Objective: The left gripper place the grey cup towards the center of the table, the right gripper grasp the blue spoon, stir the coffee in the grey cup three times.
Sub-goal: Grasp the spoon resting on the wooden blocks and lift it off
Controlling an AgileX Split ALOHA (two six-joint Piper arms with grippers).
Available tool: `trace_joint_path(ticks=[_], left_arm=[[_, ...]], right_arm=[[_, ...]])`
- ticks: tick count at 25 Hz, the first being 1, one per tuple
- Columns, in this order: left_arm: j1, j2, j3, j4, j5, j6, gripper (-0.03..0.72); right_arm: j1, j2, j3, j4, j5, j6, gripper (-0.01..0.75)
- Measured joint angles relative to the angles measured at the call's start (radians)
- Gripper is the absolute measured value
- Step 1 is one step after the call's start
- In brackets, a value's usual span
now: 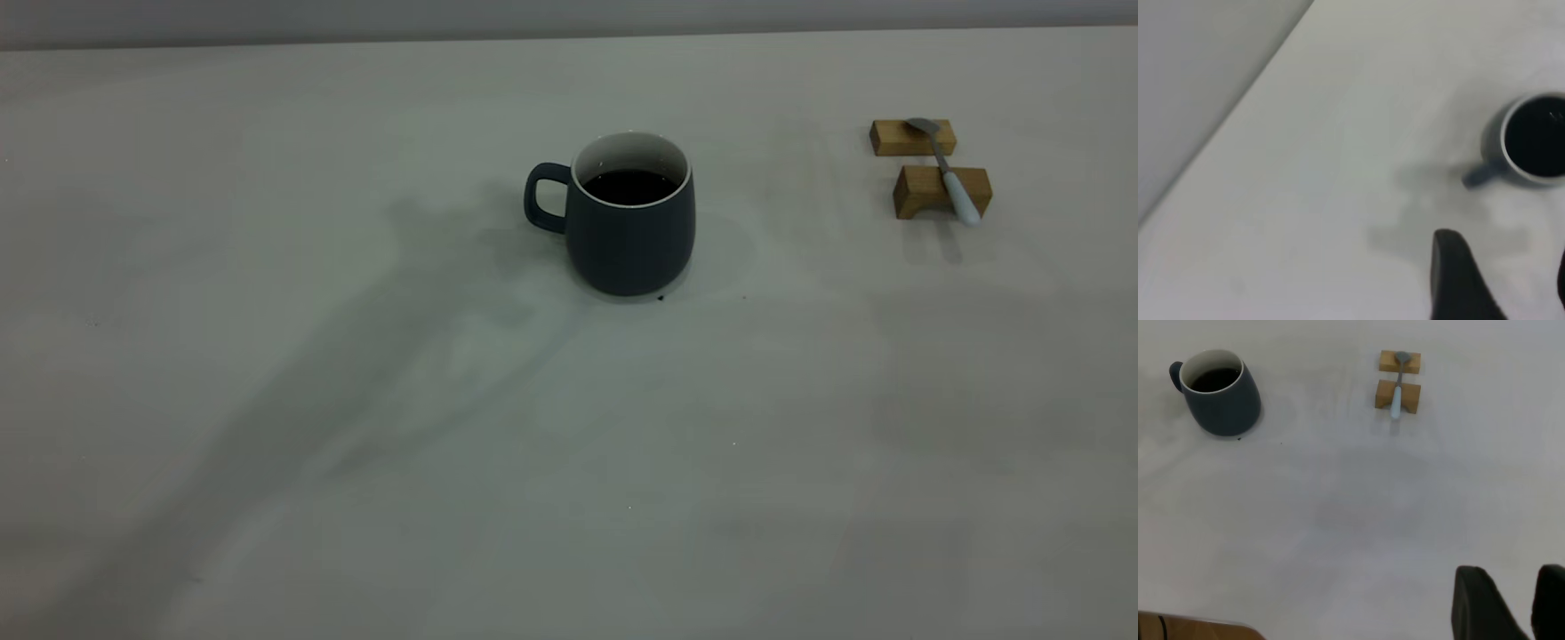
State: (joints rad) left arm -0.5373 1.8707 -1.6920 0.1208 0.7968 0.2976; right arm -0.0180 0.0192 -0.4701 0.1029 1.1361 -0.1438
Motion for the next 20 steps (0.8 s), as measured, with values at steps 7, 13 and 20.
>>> trace_joint_path(ticks=[7,13,20], left_arm=[[0.001,-0.199,0.0,0.037,0.371,-0.189,0.345],[0.001,-0.324,0.094,0.039,0.371,-0.198,0.311],[0.003,-0.612,0.486,0.037,0.371,-0.262,0.298]], right_arm=[[0.0,0.0,0.0,0.0,0.0,0.0,0.24],[0.0,0.0,0.0,0.001,0.0,0.0,0.24],[0.0,0.0,0.0,0.001,0.0,0.0,0.24]])
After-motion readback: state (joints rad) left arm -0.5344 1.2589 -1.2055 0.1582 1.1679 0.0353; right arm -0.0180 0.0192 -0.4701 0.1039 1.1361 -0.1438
